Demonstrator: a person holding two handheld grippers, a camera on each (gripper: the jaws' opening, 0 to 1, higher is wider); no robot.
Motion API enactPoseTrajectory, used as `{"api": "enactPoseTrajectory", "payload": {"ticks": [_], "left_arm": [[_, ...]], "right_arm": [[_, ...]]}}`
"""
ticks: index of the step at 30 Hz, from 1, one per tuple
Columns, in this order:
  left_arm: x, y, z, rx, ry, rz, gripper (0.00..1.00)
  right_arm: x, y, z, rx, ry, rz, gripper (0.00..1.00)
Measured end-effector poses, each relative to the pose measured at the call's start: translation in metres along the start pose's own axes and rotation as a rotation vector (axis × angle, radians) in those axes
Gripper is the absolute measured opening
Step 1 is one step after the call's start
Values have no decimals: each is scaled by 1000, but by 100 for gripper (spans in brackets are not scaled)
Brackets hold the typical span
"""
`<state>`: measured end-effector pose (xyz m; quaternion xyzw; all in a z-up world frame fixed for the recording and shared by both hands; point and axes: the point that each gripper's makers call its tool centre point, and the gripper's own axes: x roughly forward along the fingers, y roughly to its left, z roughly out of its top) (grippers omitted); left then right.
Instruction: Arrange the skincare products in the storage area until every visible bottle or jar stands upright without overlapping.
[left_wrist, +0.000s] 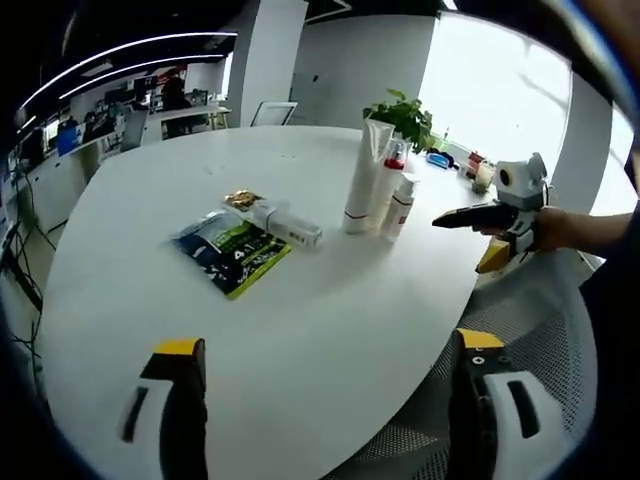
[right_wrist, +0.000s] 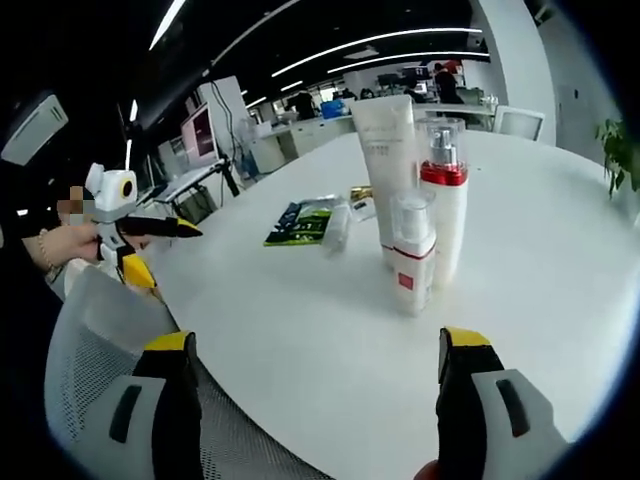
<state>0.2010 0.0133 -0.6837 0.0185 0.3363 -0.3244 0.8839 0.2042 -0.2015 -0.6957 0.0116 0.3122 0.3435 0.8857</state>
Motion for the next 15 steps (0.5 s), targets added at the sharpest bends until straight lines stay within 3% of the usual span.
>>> {"api": "enactPoseTrajectory", "payload": {"ticks": [6, 11, 15], "left_arm": [[16, -2, 7, -23, 39, 22, 99], [29, -3, 22, -33, 13, 44, 99], [43, -6, 30, -65, 10, 11, 99]], "right_arm": [[-1, 0, 0, 2, -3, 1, 99], [-1, -1, 0, 0, -2, -1, 98], [0, 0, -1, 4, 3, 4, 98]]}}
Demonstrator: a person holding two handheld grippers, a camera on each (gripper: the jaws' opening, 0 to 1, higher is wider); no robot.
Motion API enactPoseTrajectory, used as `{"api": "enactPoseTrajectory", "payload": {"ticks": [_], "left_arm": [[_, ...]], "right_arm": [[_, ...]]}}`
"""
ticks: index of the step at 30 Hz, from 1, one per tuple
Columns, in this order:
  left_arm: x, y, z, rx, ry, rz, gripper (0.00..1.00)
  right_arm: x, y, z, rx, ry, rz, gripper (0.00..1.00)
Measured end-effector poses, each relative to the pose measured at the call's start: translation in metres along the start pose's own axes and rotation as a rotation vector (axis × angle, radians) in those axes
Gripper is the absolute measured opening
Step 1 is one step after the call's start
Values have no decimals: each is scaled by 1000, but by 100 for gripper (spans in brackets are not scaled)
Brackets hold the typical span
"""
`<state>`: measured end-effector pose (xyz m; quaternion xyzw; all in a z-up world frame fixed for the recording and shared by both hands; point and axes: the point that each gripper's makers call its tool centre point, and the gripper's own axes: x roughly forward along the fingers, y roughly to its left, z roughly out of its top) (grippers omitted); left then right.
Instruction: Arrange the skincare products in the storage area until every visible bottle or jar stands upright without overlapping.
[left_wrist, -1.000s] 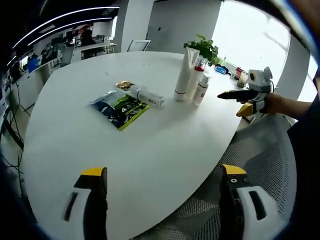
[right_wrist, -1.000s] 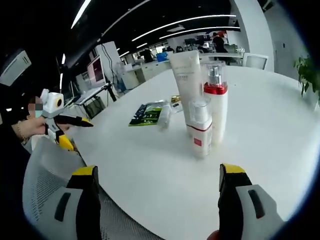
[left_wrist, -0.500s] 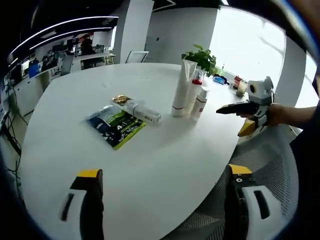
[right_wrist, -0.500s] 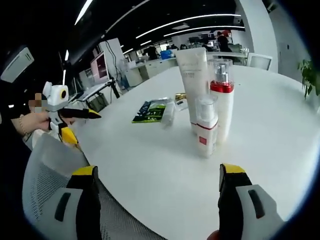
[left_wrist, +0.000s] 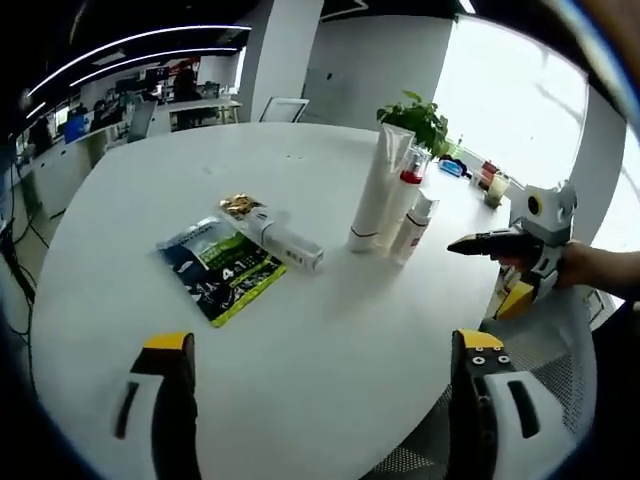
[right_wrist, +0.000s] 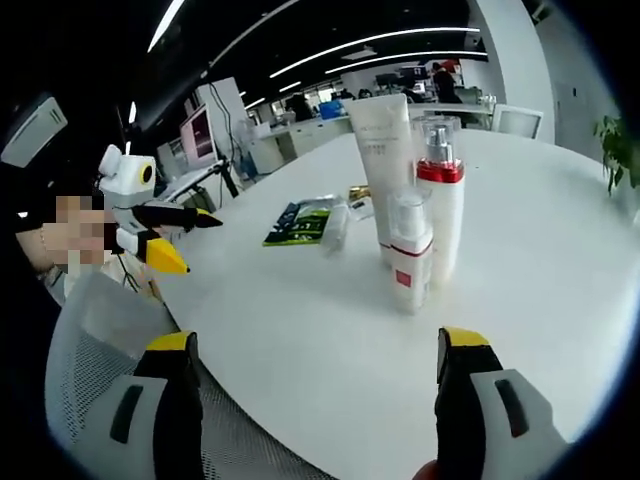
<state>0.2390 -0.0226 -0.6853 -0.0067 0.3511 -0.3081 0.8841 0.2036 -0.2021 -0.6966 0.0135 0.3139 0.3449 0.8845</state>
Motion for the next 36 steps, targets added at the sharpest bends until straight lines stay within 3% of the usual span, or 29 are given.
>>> {"api": "enactPoseTrajectory", "payload": {"ticks": [6, 15, 18, 27, 36], "left_arm": [[16, -10, 6, 11, 31, 13, 99], [41, -8, 26, 11, 14, 40, 99], [50, -9, 34, -40, 9, 30, 99], [78, 2, 55, -19, 33, 78, 98], [105, 13, 65, 10, 39, 129, 91]], "right_arm": [[1, 2, -2, -8, 10, 3, 98], [1, 3, -4, -15, 24, 5, 97], [1, 1, -5, -13, 23, 0, 97], [2, 2, -8, -32, 47, -5, 97], [1, 0, -8, -40, 56, -12, 96]]}}
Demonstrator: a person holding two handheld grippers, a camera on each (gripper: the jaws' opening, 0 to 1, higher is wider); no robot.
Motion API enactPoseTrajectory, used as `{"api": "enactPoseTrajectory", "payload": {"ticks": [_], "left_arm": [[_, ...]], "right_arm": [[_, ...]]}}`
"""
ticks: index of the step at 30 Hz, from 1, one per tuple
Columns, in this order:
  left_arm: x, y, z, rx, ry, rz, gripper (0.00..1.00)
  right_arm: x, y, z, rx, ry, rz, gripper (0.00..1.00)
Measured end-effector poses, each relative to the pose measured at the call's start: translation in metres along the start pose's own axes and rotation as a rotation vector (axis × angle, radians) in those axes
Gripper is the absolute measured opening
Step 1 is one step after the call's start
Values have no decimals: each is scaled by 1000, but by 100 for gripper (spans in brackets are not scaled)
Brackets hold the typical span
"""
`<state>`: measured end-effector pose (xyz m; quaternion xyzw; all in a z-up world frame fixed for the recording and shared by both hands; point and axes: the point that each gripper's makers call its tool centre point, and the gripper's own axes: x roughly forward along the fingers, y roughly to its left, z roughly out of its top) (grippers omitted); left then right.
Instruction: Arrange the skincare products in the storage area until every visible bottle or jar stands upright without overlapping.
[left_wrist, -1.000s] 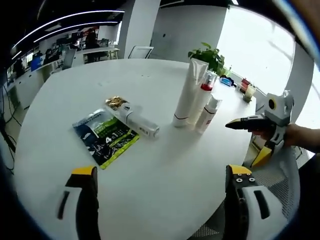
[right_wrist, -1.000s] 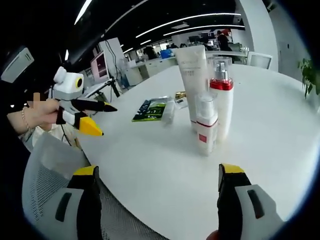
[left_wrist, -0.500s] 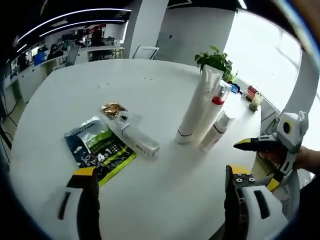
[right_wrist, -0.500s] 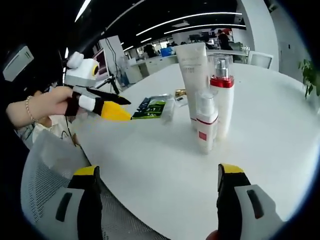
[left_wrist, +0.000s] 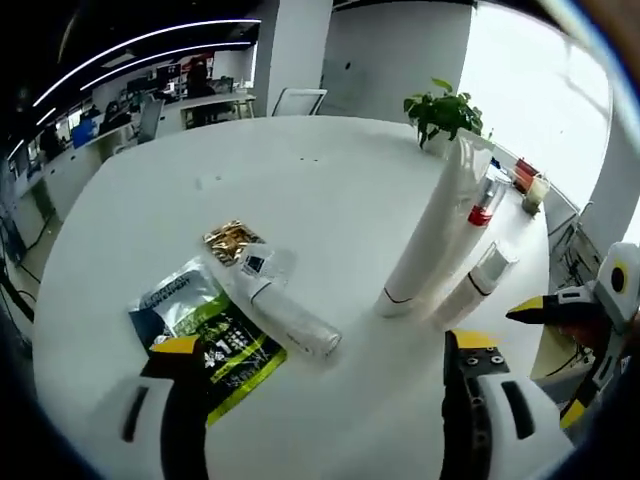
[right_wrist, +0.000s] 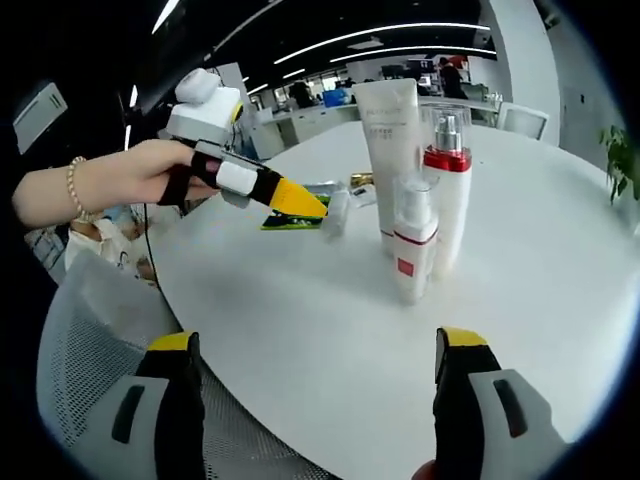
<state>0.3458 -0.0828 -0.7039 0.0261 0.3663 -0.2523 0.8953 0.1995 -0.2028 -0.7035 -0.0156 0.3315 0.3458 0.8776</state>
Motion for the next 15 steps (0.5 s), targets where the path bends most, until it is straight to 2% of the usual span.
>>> {"api": "enactPoseTrajectory", "payload": {"ticks": [8, 9, 15], "left_arm": [[20, 17, -9, -34, 45, 44, 79], [14, 15, -11, -35, 46, 50, 77], [24, 15, -9, -23, 39, 65, 71]], "right_arm": [[0, -1, -2, 17, 2, -2, 96], [0, -1, -1, 17, 2, -2, 96], [-1, -3, -2, 26, -1, -5, 95]]}}
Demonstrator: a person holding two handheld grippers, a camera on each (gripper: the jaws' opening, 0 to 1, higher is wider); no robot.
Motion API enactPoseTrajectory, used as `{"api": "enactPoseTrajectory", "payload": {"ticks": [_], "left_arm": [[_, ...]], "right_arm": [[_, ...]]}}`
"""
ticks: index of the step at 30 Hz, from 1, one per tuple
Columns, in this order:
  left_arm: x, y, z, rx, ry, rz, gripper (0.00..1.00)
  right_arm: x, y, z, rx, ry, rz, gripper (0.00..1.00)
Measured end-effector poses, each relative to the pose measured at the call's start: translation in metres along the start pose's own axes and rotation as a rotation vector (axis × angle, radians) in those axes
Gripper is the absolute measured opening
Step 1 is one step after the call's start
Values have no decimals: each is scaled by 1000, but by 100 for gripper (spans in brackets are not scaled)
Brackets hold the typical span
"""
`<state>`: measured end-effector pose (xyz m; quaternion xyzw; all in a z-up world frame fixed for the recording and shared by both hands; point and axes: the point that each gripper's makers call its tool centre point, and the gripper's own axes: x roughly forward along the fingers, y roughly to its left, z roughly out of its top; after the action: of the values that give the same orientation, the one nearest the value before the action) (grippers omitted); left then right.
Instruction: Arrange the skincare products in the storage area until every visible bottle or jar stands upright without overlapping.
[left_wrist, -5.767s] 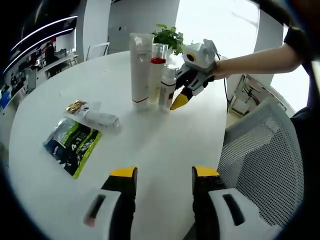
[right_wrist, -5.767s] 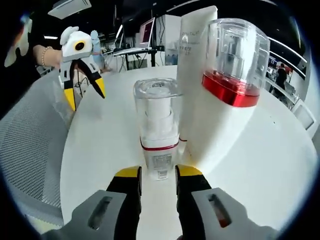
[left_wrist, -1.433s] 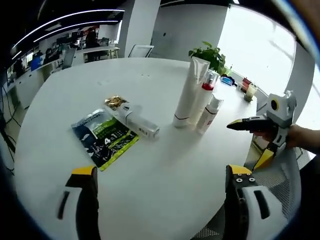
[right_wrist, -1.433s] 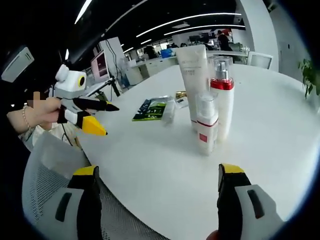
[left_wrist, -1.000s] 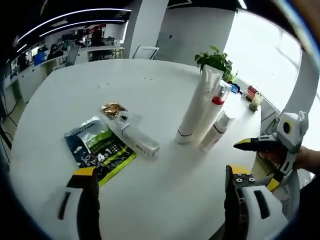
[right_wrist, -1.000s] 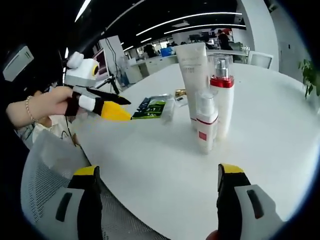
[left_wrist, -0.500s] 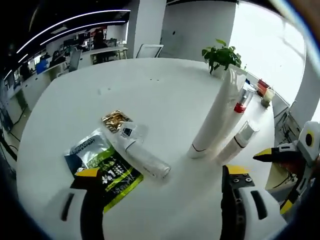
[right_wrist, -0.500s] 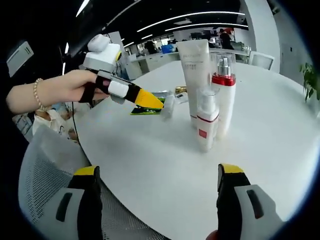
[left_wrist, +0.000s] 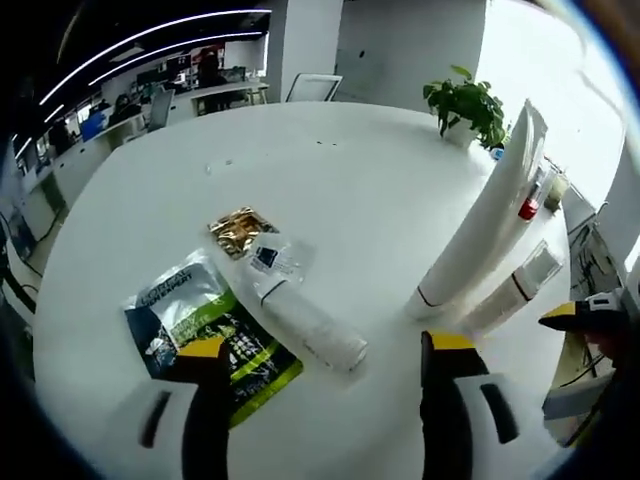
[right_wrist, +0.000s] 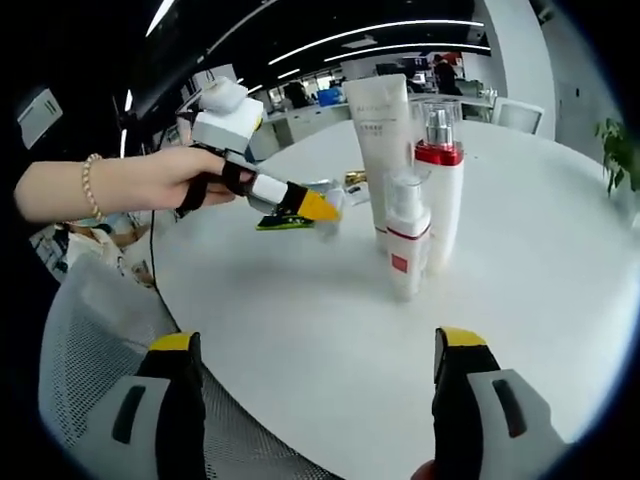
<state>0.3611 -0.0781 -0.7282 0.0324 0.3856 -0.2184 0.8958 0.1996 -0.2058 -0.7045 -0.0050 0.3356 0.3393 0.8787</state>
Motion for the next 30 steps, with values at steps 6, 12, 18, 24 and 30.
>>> {"api": "enactPoseTrajectory", "payload": {"ticks": [6, 12, 18, 24, 30], "left_arm": [[14, 7, 4, -38, 29, 32, 63], [21, 9, 2, -28, 54, 47, 57], [30, 13, 0, -10, 71, 56, 48], [34, 16, -2, 51, 90, 62, 38], [34, 19, -4, 37, 105, 30, 25]], "right_arm": [[0, 0, -3, 9, 5, 2, 95], [1, -1, -4, 10, 13, 6, 95], [1, -2, -4, 18, 13, -2, 94], [1, -4, -5, 21, 17, -8, 93], [1, -5, -6, 22, 18, -10, 93]]}}
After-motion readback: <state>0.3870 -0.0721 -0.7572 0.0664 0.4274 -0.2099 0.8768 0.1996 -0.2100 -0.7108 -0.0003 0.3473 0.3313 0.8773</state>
